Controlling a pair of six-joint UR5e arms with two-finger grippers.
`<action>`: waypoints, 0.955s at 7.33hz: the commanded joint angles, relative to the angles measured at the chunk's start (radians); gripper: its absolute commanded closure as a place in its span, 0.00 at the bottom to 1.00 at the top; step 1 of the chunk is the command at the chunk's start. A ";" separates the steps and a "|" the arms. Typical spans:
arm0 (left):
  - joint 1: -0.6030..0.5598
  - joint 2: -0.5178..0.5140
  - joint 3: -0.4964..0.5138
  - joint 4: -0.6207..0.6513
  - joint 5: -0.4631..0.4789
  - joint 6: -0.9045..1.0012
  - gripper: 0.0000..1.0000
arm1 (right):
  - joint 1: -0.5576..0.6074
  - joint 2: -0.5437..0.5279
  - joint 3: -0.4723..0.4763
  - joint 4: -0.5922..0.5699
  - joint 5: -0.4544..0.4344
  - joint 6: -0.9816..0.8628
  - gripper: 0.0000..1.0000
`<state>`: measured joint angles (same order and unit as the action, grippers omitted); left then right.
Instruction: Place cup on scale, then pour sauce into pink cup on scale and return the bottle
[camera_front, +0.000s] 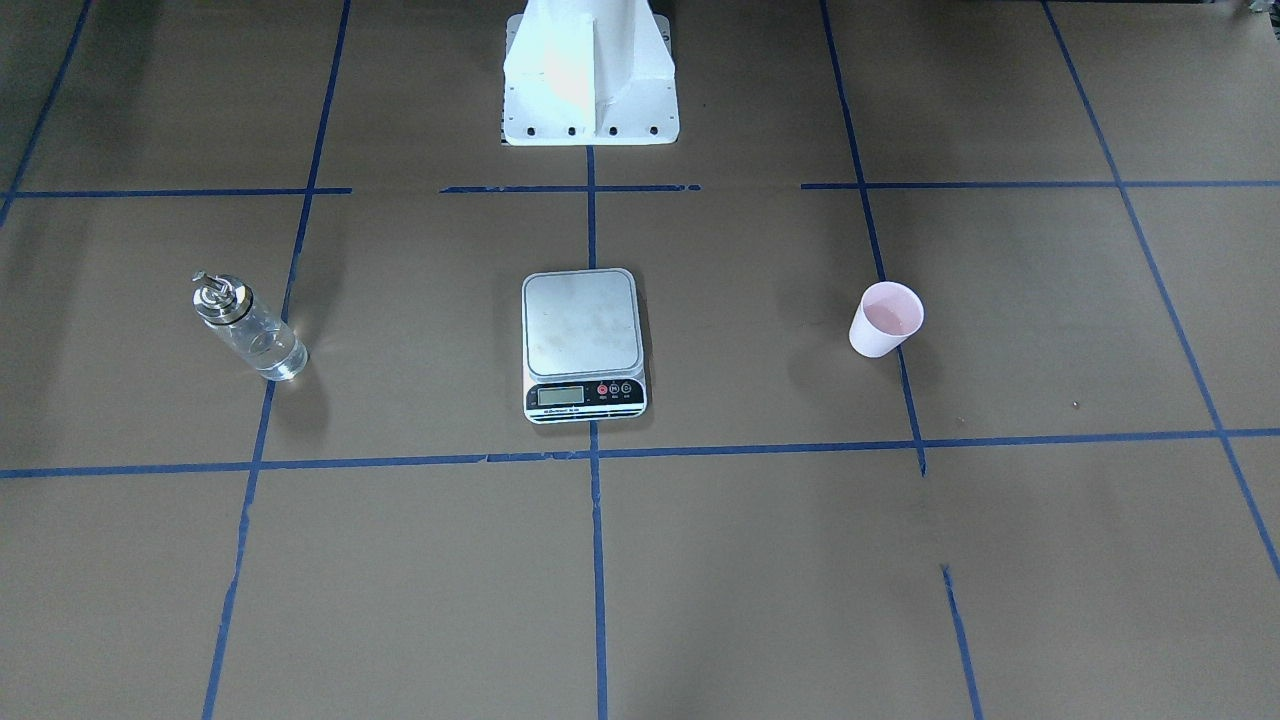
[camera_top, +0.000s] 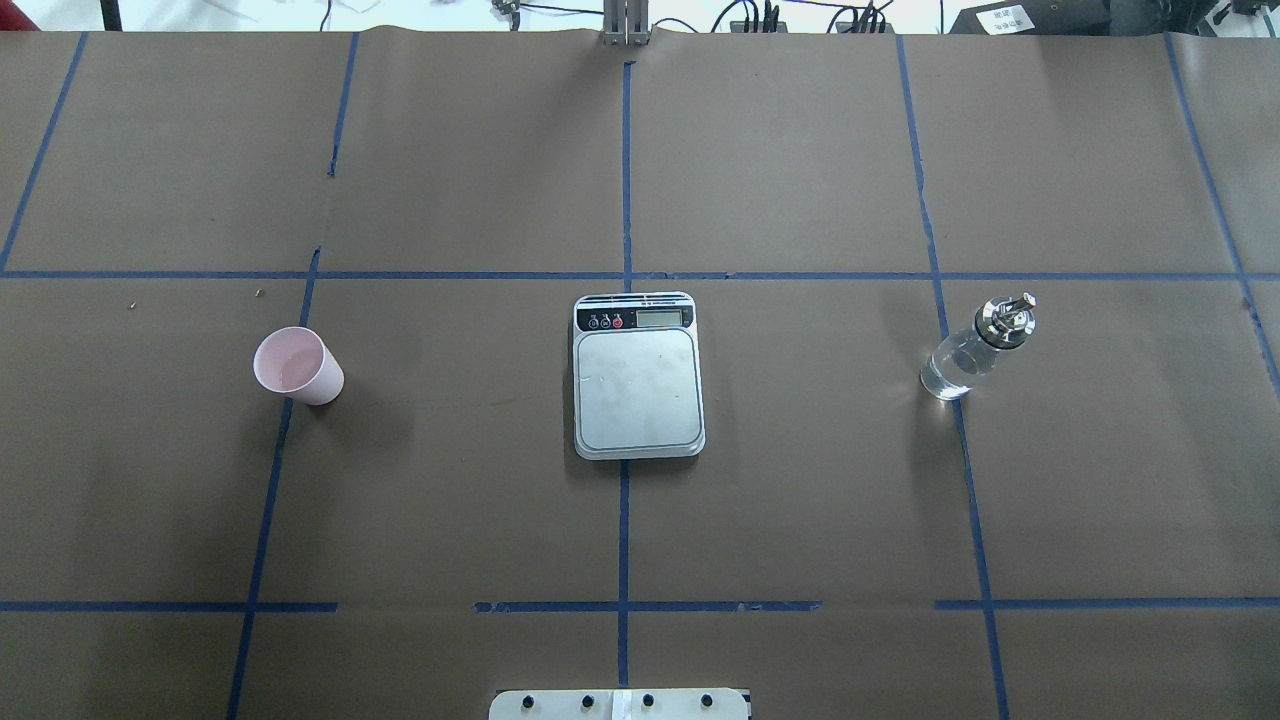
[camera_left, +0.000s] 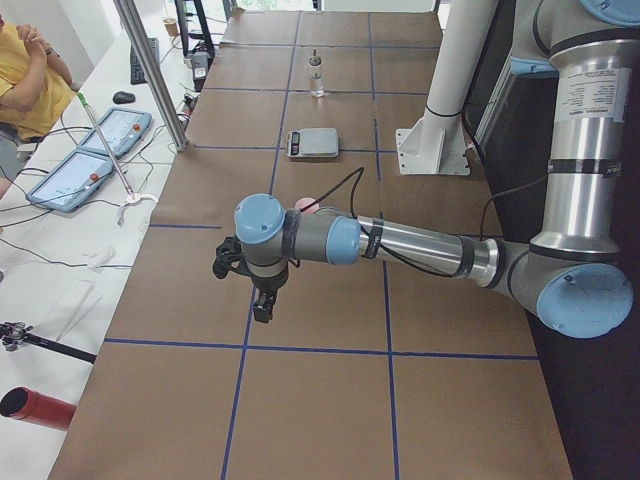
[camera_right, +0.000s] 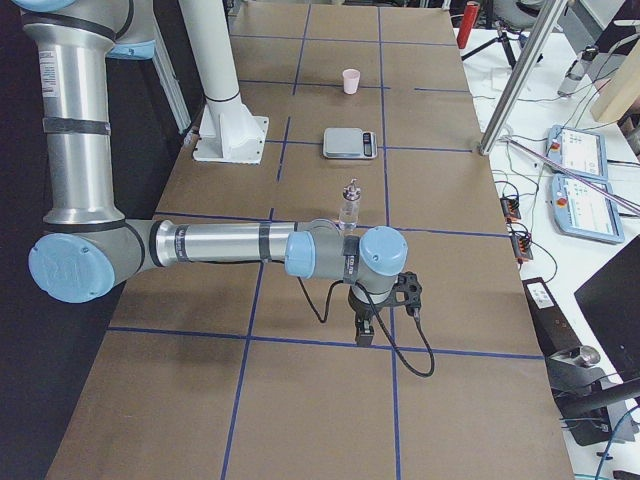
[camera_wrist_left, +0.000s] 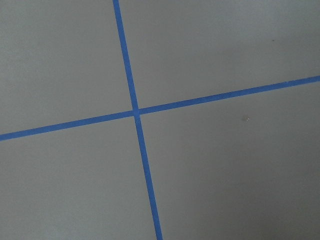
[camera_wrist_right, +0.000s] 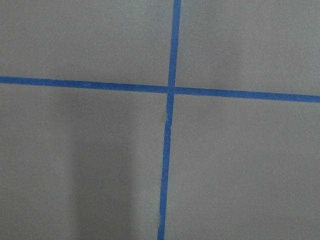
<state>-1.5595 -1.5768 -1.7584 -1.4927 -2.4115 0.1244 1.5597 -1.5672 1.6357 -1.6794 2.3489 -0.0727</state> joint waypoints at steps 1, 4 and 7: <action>0.025 -0.008 0.038 -0.114 -0.014 0.004 0.00 | 0.000 -0.007 0.044 0.001 0.006 0.005 0.00; 0.262 -0.014 -0.010 -0.331 -0.074 -0.420 0.00 | -0.009 -0.011 0.059 0.003 0.078 0.005 0.00; 0.517 -0.097 -0.076 -0.405 0.083 -0.819 0.00 | -0.020 -0.043 -0.012 0.221 0.087 0.008 0.00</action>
<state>-1.1425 -1.6459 -1.8176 -1.8816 -2.3905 -0.5936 1.5455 -1.5922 1.6753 -1.5669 2.4310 -0.0672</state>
